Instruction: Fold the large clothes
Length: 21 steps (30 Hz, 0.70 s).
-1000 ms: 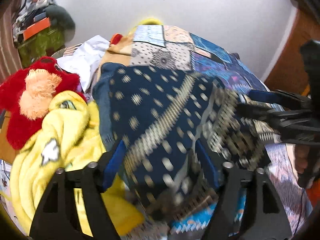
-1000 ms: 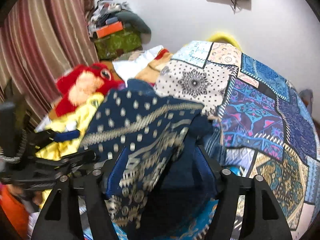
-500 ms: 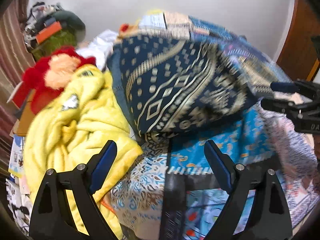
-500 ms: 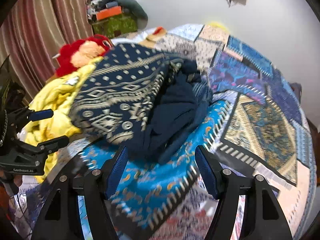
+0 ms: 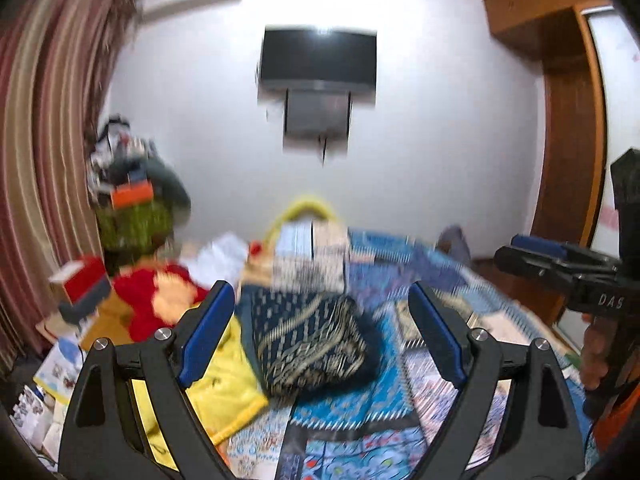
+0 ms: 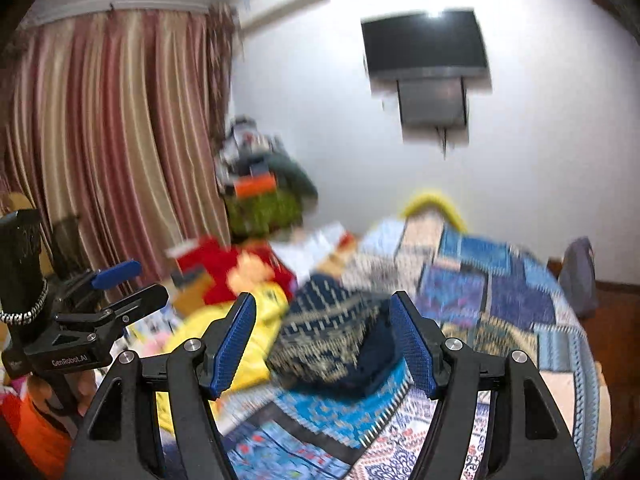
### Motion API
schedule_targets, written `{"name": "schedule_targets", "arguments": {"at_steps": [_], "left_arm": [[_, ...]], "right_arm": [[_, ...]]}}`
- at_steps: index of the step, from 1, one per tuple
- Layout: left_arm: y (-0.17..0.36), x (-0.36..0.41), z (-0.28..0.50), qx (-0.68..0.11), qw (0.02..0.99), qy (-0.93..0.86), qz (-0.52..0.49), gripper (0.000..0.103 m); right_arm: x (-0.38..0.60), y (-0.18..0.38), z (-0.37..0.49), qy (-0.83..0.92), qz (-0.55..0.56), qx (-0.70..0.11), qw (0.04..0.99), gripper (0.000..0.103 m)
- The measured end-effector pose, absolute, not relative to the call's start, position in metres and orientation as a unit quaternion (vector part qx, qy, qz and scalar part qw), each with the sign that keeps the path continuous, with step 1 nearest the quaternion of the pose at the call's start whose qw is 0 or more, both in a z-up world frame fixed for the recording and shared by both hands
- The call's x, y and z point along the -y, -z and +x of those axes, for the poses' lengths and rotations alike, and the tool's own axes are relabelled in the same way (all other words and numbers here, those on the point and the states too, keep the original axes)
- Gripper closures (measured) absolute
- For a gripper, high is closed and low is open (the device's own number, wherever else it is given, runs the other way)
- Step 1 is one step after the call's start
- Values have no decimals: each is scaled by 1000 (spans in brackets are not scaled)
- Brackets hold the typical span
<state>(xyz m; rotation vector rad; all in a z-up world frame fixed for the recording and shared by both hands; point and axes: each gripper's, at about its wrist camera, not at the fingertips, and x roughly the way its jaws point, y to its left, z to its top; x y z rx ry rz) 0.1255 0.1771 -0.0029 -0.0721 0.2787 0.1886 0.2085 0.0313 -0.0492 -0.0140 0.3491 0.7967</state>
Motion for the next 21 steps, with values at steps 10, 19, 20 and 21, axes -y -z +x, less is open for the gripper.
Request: {"name": "schedule_targets", "arguments": {"at_steps": [10, 19, 20, 21], "left_arm": [[-32, -129, 53, -39, 991, -130, -2, 14], [-23, -116, 43, -39, 990, -132, 7, 5], [-23, -116, 43, -39, 990, -132, 5, 4], [-23, -114, 41, -39, 990, -134, 4, 4]], "right_arm": [[0, 13, 116, -389, 20, -79, 917, 36], [3, 17, 86, -347, 9, -68, 935, 14], [3, 17, 84, -339, 6, -66, 938, 8], [3, 17, 83, -332, 4, -64, 941, 5]]}}
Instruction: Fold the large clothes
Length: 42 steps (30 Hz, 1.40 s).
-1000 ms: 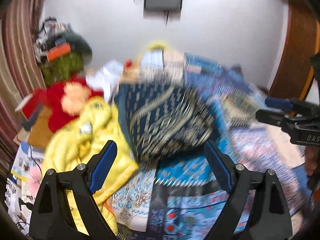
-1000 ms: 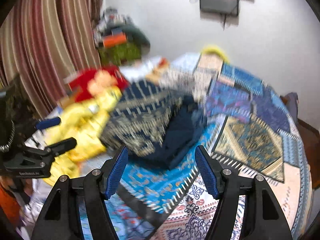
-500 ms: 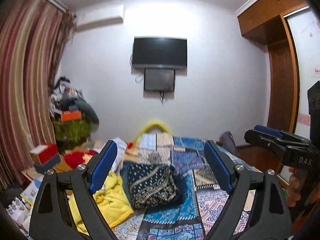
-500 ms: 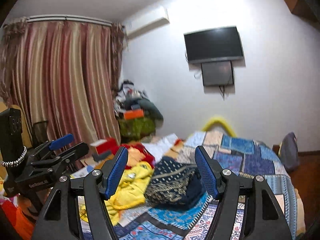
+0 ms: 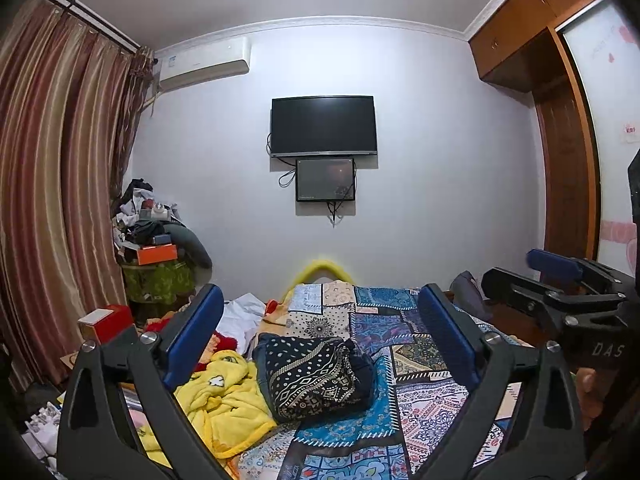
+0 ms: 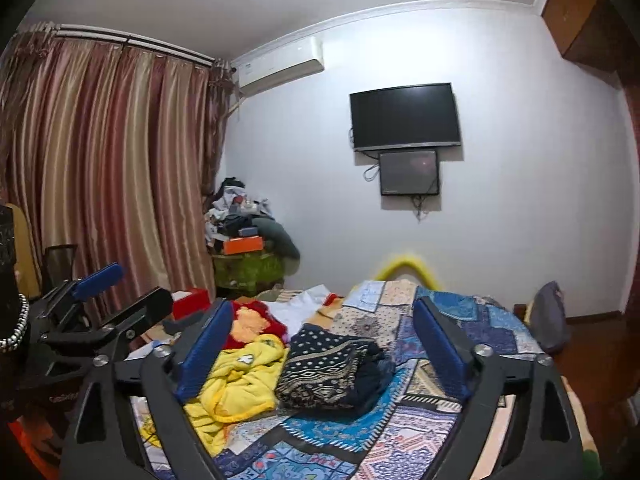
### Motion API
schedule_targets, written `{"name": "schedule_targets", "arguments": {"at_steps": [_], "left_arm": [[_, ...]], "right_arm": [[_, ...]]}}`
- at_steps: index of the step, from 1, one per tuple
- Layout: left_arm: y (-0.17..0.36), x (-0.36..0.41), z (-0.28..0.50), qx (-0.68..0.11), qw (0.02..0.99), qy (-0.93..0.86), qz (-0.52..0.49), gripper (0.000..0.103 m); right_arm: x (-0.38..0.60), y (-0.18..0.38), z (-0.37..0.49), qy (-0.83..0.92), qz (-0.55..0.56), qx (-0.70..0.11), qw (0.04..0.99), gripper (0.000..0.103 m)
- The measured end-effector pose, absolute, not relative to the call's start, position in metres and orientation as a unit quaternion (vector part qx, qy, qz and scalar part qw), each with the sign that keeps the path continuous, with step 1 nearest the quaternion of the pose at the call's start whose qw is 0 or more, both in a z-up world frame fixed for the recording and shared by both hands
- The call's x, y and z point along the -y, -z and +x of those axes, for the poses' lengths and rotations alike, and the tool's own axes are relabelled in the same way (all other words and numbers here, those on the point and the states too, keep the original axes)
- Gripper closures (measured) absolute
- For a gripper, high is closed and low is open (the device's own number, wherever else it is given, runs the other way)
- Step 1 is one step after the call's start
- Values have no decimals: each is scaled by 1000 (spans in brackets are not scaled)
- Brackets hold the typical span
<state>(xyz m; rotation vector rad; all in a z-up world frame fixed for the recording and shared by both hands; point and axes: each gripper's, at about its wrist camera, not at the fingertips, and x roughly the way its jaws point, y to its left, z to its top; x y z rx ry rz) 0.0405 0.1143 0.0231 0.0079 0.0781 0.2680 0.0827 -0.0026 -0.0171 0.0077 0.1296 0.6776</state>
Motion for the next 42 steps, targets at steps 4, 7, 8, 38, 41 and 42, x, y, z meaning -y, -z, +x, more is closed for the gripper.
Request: {"name": "schedule_targets", "arguments": {"at_steps": [4, 7, 8, 38, 41, 42], "left_arm": [[-22, -115, 39, -37, 990, -138, -2, 1], [-21, -115, 41, -38, 989, -141, -1, 1], [-21, -114, 42, -38, 989, -144, 1, 1], [-4, -120, 60, -65, 986, -151, -9, 0], [-5, -120, 61, -65, 986, -151, -9, 0], [-5, -120, 60, -64, 986, -150, -9, 0]], "right_arm": [[4, 18, 84, -311, 5, -59, 949, 0], [6, 18, 90, -306, 8, -66, 950, 0], [7, 18, 92, -306, 10, -70, 950, 0], [16, 27, 106, -301, 20, -96, 949, 0], [18, 26, 107, -301, 22, -96, 948, 0], [18, 26, 107, -301, 22, -96, 949, 0]]}}
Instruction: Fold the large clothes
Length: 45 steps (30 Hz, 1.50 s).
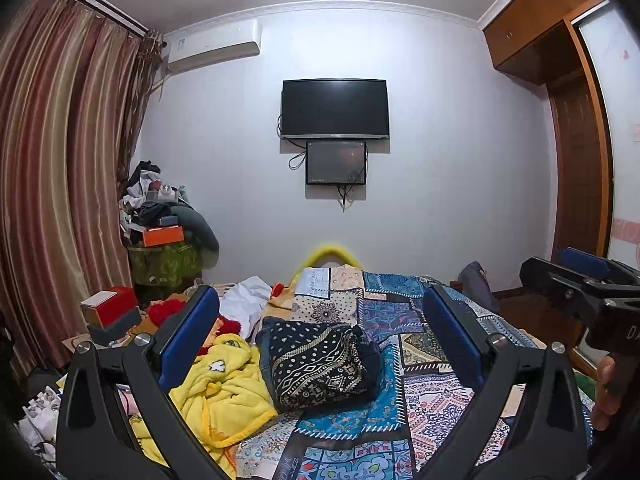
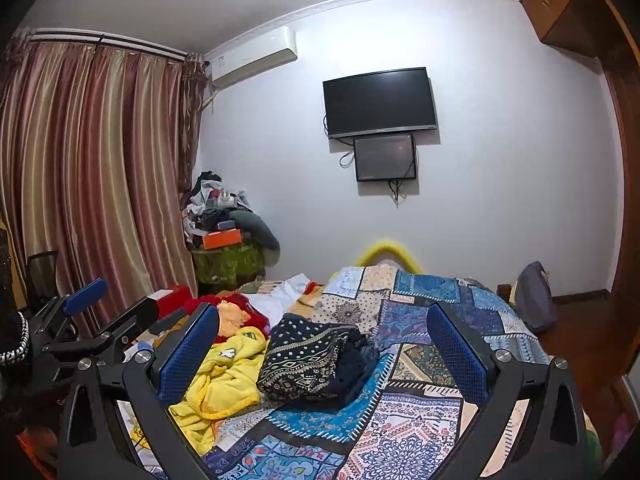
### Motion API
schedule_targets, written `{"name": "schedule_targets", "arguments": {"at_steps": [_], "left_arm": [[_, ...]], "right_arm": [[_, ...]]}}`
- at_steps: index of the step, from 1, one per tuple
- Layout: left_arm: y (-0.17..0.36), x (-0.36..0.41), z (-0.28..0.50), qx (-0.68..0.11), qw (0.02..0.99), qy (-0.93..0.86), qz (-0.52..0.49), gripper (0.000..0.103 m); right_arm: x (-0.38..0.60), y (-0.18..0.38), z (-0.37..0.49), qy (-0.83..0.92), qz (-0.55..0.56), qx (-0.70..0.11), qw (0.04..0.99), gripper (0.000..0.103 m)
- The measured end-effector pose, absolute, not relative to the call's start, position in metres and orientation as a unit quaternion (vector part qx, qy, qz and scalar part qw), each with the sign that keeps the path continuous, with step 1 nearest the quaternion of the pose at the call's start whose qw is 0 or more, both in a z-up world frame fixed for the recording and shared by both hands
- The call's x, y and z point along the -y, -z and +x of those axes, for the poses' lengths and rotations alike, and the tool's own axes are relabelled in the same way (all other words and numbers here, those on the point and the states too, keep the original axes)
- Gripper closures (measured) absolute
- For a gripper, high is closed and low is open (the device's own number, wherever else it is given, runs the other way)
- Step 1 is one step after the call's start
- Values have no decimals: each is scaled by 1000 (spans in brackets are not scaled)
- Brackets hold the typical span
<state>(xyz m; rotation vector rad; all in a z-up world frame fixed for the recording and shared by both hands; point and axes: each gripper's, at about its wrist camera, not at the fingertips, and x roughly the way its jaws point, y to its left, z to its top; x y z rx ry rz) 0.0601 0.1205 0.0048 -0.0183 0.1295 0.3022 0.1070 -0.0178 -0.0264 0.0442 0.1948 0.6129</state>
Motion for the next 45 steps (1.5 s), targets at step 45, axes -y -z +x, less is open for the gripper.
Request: {"name": "schedule_targets", "arguments": {"at_steps": [45], "left_arm": [[1, -124, 67, -75, 990, -119, -21, 0]], "right_arm": [[13, 25, 107, -290, 16, -92, 952, 0]]}}
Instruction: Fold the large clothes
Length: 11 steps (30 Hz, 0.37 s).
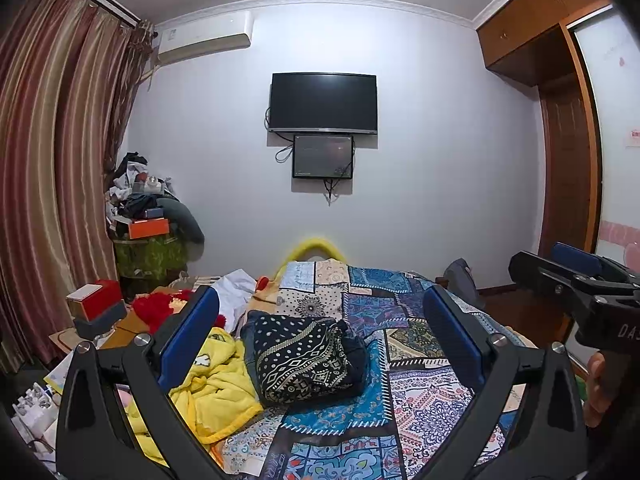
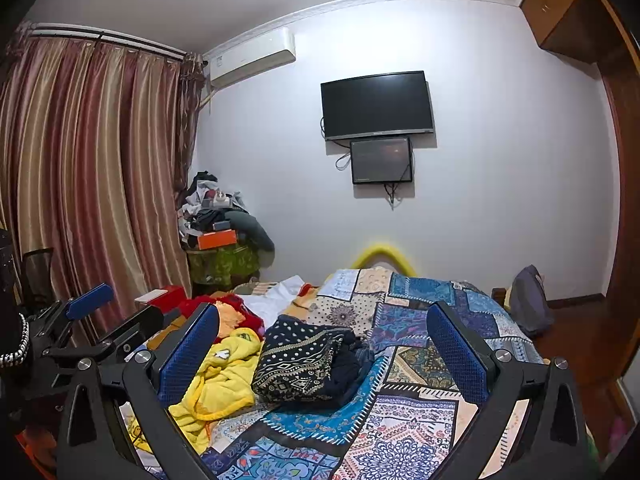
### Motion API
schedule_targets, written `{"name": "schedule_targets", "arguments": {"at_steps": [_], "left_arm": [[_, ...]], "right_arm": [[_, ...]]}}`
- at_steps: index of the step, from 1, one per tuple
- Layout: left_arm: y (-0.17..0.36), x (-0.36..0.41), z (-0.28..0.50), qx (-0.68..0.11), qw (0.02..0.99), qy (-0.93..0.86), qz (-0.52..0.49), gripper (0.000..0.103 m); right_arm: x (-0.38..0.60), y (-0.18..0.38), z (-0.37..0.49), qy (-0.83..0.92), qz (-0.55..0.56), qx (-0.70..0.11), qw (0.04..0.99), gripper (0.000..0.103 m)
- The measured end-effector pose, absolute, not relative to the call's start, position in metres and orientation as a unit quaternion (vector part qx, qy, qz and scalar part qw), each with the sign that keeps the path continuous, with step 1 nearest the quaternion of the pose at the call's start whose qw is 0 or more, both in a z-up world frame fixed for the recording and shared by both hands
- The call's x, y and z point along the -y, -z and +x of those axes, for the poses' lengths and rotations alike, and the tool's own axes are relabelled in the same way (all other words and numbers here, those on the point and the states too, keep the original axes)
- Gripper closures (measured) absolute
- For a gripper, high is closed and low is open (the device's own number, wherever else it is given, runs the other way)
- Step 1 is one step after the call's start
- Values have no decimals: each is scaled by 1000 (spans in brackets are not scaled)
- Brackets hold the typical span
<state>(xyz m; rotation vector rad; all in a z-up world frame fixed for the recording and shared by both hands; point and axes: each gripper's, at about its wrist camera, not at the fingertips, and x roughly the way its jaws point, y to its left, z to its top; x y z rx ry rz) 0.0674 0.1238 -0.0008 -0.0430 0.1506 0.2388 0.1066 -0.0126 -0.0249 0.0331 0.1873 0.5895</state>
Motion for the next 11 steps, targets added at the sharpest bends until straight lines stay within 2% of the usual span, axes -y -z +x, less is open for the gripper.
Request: {"name": "schedule_targets", "arguments": {"at_steps": [11], "left_arm": [[3, -125, 66, -78, 990, -112, -24, 0]], "right_arm": [[12, 28, 111, -286, 24, -101, 952, 0]]}}
